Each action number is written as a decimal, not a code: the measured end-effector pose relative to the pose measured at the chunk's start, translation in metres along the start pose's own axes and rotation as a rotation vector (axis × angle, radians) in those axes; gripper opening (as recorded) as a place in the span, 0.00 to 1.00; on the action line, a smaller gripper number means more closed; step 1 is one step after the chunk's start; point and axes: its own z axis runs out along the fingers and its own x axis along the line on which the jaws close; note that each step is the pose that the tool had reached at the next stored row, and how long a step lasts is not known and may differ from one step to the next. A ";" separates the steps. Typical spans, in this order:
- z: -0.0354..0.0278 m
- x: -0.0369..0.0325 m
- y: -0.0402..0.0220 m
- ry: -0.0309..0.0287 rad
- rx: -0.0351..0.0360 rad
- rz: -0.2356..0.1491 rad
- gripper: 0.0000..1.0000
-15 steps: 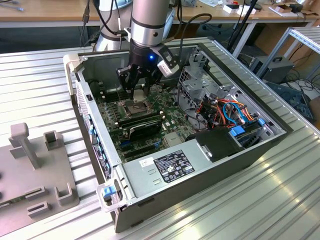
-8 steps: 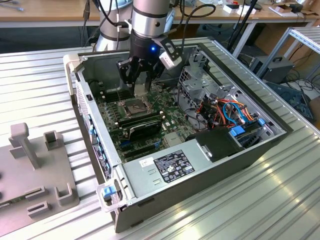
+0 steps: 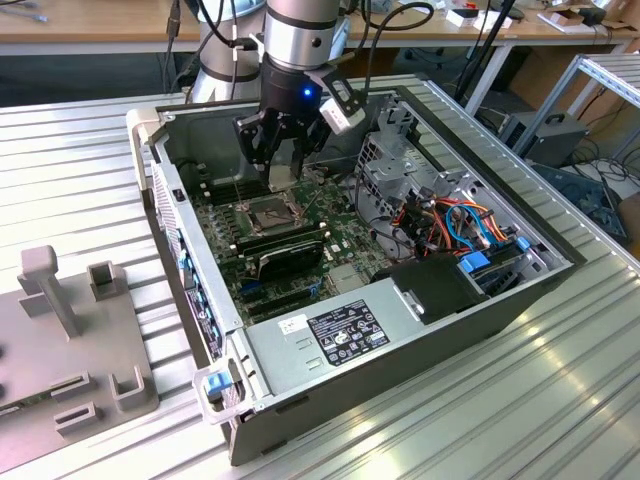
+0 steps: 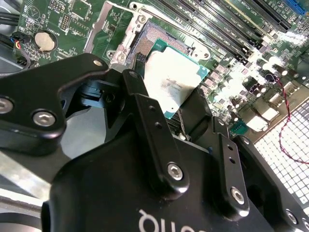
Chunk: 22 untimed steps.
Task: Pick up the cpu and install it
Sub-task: 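Place the cpu into insertion slot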
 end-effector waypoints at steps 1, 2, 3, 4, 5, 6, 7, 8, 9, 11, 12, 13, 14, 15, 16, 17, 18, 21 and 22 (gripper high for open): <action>0.0000 0.0000 0.0000 0.0000 0.0000 0.000 0.55; 0.0000 0.0000 0.0000 0.0000 0.0000 0.000 0.55; 0.0000 0.0000 0.0000 0.0000 0.0000 0.000 0.55; -0.0001 0.0000 0.0000 0.0000 0.0000 0.000 0.55; -0.0001 0.0000 0.0000 0.0000 0.0000 0.000 0.55; -0.0001 0.0000 0.0000 0.0000 0.0000 0.000 0.55; -0.0001 0.0000 0.0000 0.0000 0.0000 0.000 0.55; -0.0001 0.0000 0.0000 0.0000 0.0000 0.000 0.55; -0.0001 0.0000 0.0000 0.0005 0.0001 0.008 0.55; -0.0002 0.0001 0.0000 0.0023 0.0004 0.041 0.55; 0.0001 0.0000 0.0000 0.0039 0.0001 0.075 0.55; 0.0001 0.0000 0.0000 0.0050 0.0002 0.096 0.55; 0.0001 0.0000 0.0000 0.0058 0.0002 0.112 0.55; 0.0002 0.0000 0.0000 0.0068 0.0001 0.132 0.55; 0.0003 0.0000 0.0000 0.0076 0.0001 0.148 0.55; 0.0004 0.0000 0.0000 0.0086 0.0001 0.166 0.55; 0.0004 0.0000 0.0000 0.0094 0.0001 0.183 0.55; 0.0008 0.0000 0.0000 0.0133 0.0001 0.258 0.55; 0.0008 0.0000 0.0000 0.0145 0.0002 0.282 0.55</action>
